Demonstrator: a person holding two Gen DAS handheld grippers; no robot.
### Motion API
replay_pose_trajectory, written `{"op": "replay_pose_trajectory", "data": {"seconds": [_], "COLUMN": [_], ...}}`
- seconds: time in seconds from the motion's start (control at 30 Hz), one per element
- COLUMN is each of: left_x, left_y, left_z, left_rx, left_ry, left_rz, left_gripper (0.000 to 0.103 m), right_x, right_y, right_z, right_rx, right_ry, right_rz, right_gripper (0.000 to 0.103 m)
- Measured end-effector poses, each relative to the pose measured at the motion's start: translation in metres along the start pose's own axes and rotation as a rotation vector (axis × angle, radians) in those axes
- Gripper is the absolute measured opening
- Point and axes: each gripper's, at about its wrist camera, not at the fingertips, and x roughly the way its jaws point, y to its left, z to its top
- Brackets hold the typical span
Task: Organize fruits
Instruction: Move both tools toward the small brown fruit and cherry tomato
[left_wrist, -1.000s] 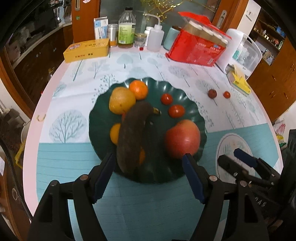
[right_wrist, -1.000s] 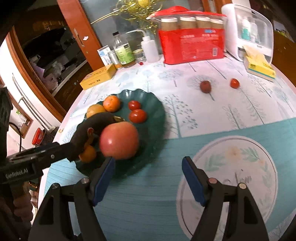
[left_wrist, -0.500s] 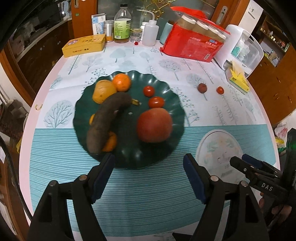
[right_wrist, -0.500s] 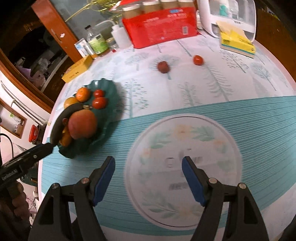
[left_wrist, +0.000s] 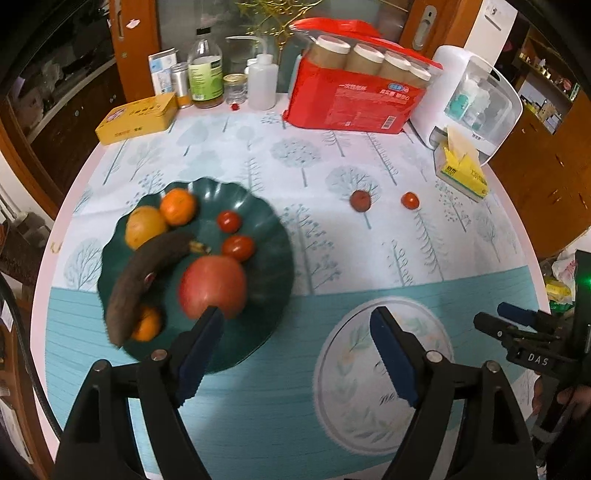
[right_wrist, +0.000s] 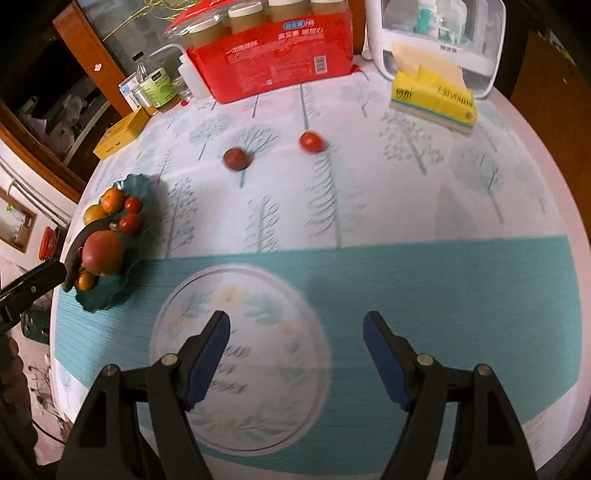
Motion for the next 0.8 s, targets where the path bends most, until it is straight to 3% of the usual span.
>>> {"op": "replay_pose_trajectory", "data": {"seconds": [0.3, 0.6, 0.8], "left_x": [0.031, 0.063, 0.087], "left_y": [-0.040, -0.073, -0.085], "left_z": [0.038, 0.086, 0.116], "left_rx": [0.026, 0.058, 0.049], "left_ry": [0.038, 0.065, 0.073], "left_rz": [0.002, 0.035, 0.045], "left_gripper": [0.081, 0.081, 0.081], "right_x": [0.007, 0.024, 0.046], "right_y": [-0.030, -0.033, -0.028], "right_z": [0.058, 0.118, 0.140], "right_rx": [-0.094, -0.184, -0.232], "right_ry": [0.007, -0.032, -0.067], "right_rz": [0.016, 0.036, 0.065], "right_gripper": [0.075, 0.075, 0.075]}}
